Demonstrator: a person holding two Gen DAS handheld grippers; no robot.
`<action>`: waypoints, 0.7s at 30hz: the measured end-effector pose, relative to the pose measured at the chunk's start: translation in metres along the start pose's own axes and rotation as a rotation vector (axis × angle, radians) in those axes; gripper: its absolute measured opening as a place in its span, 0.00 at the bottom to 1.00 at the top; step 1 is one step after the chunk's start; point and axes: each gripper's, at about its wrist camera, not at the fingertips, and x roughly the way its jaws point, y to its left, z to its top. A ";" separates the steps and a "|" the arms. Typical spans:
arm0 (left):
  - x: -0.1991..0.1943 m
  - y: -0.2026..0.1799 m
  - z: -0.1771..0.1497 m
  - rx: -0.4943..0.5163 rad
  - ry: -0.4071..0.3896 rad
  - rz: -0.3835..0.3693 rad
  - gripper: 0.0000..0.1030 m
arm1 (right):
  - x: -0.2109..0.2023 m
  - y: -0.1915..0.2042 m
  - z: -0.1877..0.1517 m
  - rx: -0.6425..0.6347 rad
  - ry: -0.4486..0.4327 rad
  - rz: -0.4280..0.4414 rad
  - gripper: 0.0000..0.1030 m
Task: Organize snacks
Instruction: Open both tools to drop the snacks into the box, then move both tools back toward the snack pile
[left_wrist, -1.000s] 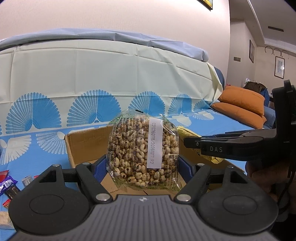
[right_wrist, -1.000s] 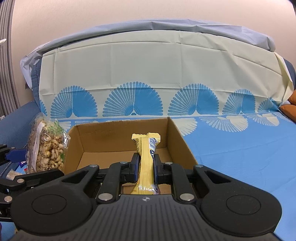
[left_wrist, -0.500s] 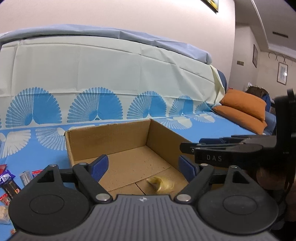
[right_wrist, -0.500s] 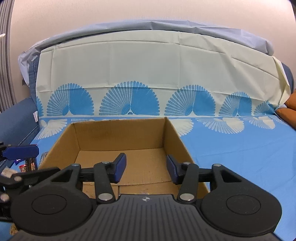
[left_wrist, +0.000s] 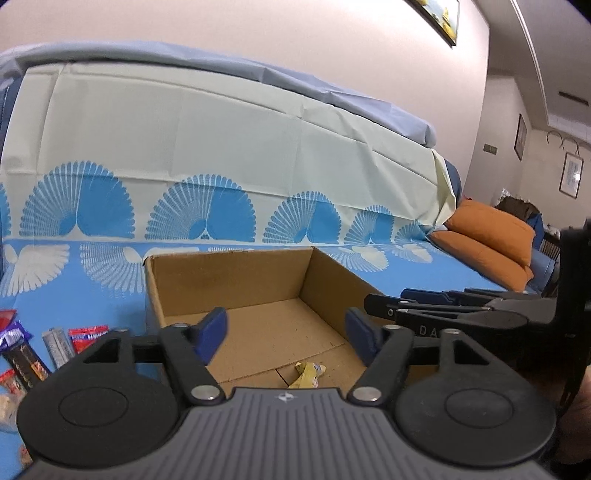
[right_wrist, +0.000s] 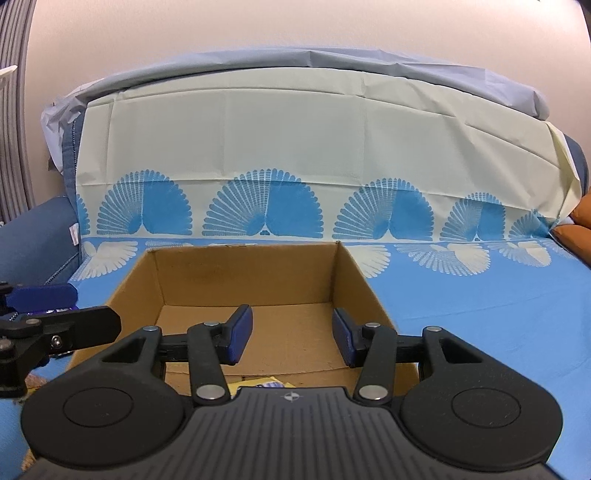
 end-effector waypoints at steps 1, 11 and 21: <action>-0.002 0.004 0.000 -0.010 0.003 -0.003 0.59 | 0.000 0.002 0.000 0.000 -0.001 0.002 0.48; -0.039 0.044 0.017 -0.002 0.000 0.002 0.22 | -0.005 0.038 0.000 -0.003 -0.007 0.076 0.28; -0.069 0.154 0.023 -0.204 0.000 0.202 0.22 | -0.014 0.098 -0.002 -0.118 -0.040 0.204 0.27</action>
